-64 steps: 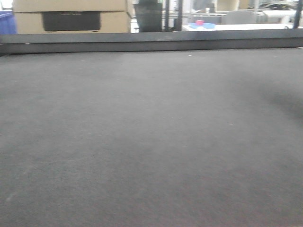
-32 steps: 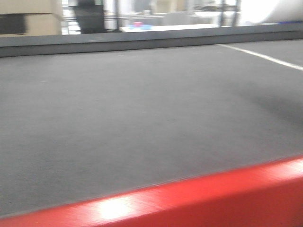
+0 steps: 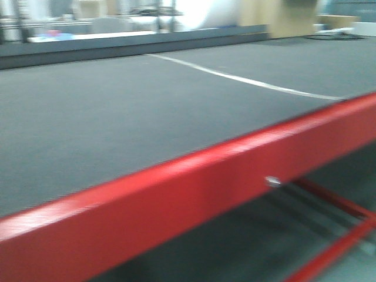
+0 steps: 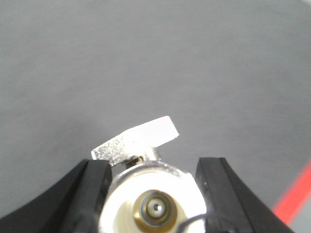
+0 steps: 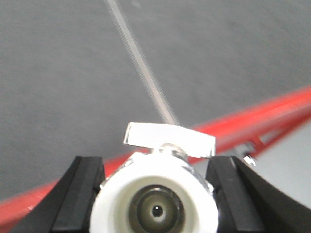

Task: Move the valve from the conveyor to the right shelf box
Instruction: 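Drive the base to the steel shelf of blue boxes, holding valves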

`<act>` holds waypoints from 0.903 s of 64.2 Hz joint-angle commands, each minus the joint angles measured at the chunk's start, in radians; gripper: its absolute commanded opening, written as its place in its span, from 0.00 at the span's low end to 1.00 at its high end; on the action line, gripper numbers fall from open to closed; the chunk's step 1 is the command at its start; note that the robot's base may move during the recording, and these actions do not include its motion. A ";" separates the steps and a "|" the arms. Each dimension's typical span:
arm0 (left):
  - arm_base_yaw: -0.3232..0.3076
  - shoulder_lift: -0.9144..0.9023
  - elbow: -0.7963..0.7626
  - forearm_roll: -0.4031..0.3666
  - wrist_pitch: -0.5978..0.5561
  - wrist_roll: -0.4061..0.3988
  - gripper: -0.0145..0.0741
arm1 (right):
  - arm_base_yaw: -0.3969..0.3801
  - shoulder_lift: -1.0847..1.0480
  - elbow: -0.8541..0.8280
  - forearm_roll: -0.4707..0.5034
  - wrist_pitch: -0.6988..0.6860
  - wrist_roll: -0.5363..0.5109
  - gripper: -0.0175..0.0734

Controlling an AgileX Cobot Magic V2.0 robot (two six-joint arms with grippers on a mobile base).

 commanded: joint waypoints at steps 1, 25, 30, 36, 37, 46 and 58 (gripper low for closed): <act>-0.004 -0.015 -0.010 -0.013 -0.029 -0.008 0.04 | 0.000 -0.015 -0.017 -0.013 -0.065 -0.002 0.02; -0.004 -0.015 -0.010 -0.013 -0.029 -0.008 0.04 | 0.000 -0.015 -0.017 -0.013 -0.065 -0.002 0.02; -0.004 -0.015 -0.010 -0.013 -0.029 -0.008 0.04 | 0.000 -0.015 -0.017 -0.013 -0.065 -0.002 0.02; -0.004 -0.015 -0.010 -0.013 -0.029 -0.008 0.04 | 0.000 -0.015 -0.017 -0.013 -0.065 -0.002 0.02; -0.004 -0.015 -0.010 -0.013 -0.029 -0.008 0.04 | 0.000 -0.015 -0.017 -0.013 -0.065 -0.002 0.02; -0.004 -0.015 -0.010 -0.013 -0.029 -0.008 0.04 | 0.000 -0.015 -0.017 -0.013 -0.065 -0.002 0.02; -0.004 -0.015 -0.010 -0.013 -0.029 -0.008 0.04 | 0.000 -0.015 -0.017 -0.013 -0.065 -0.002 0.02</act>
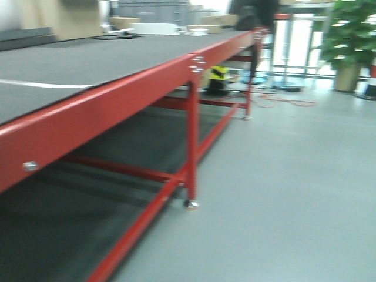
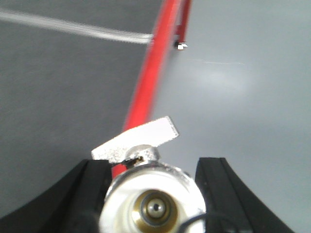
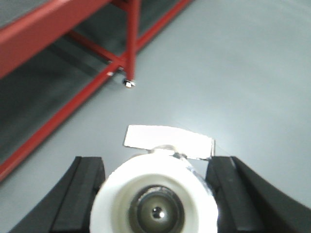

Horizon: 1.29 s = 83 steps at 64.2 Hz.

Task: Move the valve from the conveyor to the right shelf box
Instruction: 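Drive the base to the steel shelf of blue boxes, holding valves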

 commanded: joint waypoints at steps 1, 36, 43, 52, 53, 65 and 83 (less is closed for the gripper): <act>-0.004 -0.015 -0.010 -0.007 -0.029 -0.008 0.04 | 0.000 -0.015 -0.017 -0.011 -0.065 -0.002 0.02; -0.004 -0.015 -0.010 -0.007 -0.133 -0.008 0.04 | 0.000 -0.015 -0.017 -0.011 -0.065 -0.002 0.02; -0.004 -0.015 -0.010 -0.007 -0.185 -0.008 0.04 | 0.000 -0.015 -0.017 -0.011 -0.065 -0.002 0.02; -0.004 -0.015 -0.010 -0.007 -0.254 -0.008 0.04 | 0.000 -0.015 -0.017 -0.011 -0.065 -0.002 0.02; -0.004 -0.015 -0.010 -0.007 -0.261 -0.008 0.04 | 0.000 -0.015 -0.017 -0.011 -0.065 -0.002 0.02; -0.004 -0.015 -0.010 -0.007 -0.349 -0.008 0.04 | 0.000 -0.015 -0.017 -0.011 -0.065 -0.002 0.02; -0.004 -0.015 -0.010 -0.007 -0.427 -0.008 0.04 | 0.000 -0.015 -0.017 -0.011 -0.065 -0.002 0.02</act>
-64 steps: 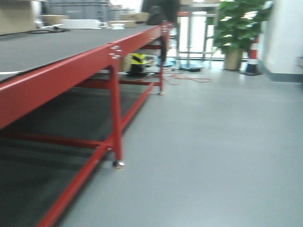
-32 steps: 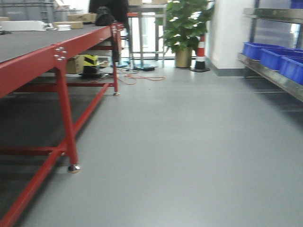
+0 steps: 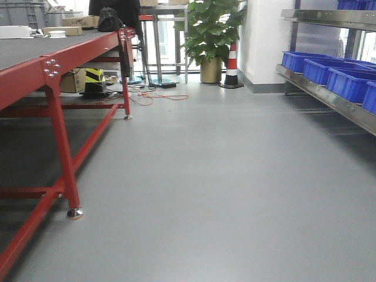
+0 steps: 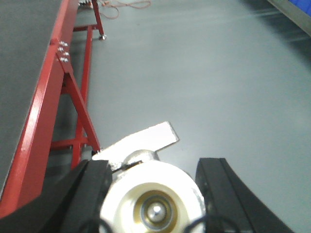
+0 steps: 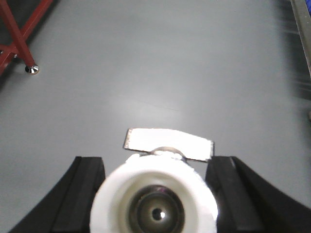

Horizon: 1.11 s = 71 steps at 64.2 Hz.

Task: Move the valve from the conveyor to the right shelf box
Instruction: 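Drive the base to the steel shelf of blue boxes, holding valves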

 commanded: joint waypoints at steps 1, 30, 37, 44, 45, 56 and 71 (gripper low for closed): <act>-0.004 -0.015 -0.010 -0.006 -0.083 -0.008 0.04 | 0.000 -0.015 -0.017 -0.011 -0.065 -0.002 0.02; -0.004 -0.015 -0.010 -0.006 -0.092 -0.008 0.04 | 0.000 -0.015 -0.017 -0.011 -0.065 -0.002 0.02; -0.004 -0.015 -0.010 -0.006 -0.092 -0.008 0.04 | 0.000 -0.015 -0.017 -0.011 -0.065 -0.002 0.02; -0.004 -0.015 -0.010 -0.006 -0.092 -0.008 0.04 | 0.000 -0.015 -0.017 -0.011 -0.065 -0.002 0.02; -0.004 -0.015 -0.010 -0.006 -0.092 -0.008 0.04 | 0.000 -0.015 -0.017 -0.011 -0.065 -0.002 0.02; -0.004 -0.015 -0.010 -0.006 -0.092 -0.008 0.04 | 0.000 -0.015 -0.017 -0.011 -0.065 -0.002 0.02; -0.004 -0.015 -0.010 -0.006 -0.092 -0.008 0.04 | 0.000 -0.015 -0.017 -0.011 -0.067 -0.002 0.02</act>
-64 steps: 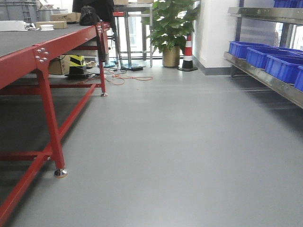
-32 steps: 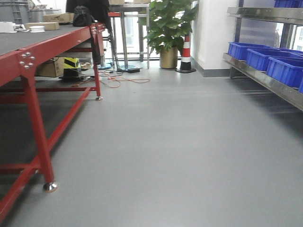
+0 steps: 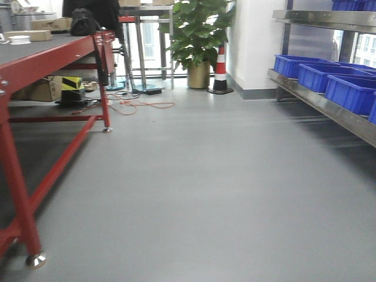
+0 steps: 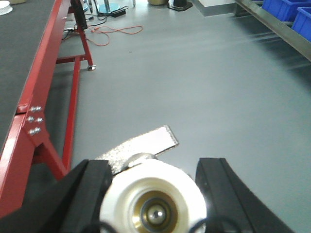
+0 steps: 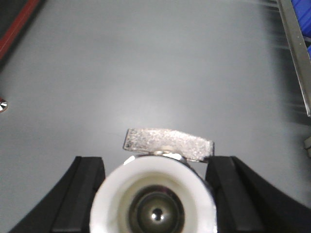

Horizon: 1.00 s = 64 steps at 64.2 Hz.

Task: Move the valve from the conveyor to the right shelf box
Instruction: 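Drive the base to the steel shelf of blue boxes, holding valves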

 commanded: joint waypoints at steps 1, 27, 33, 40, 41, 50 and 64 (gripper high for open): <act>-0.004 -0.014 -0.010 -0.006 -0.057 -0.008 0.04 | 0.000 -0.015 -0.017 -0.011 -0.067 -0.002 0.02; -0.004 -0.014 -0.010 -0.006 -0.057 -0.008 0.04 | 0.000 -0.015 -0.017 -0.011 -0.067 -0.002 0.02; -0.004 -0.014 -0.010 -0.006 -0.057 -0.008 0.04 | 0.000 -0.015 -0.017 -0.011 -0.067 -0.002 0.02; -0.004 -0.014 -0.010 -0.006 -0.057 -0.008 0.04 | 0.000 -0.015 -0.017 -0.011 -0.067 -0.002 0.02; -0.004 -0.014 -0.010 -0.006 -0.057 -0.008 0.04 | 0.000 -0.015 -0.017 -0.011 -0.067 -0.002 0.02; -0.004 -0.014 -0.010 -0.006 -0.057 -0.008 0.04 | 0.000 -0.015 -0.017 -0.011 -0.067 -0.002 0.02; -0.004 -0.014 -0.010 -0.006 -0.057 -0.008 0.04 | 0.000 -0.015 -0.017 -0.011 -0.067 -0.002 0.02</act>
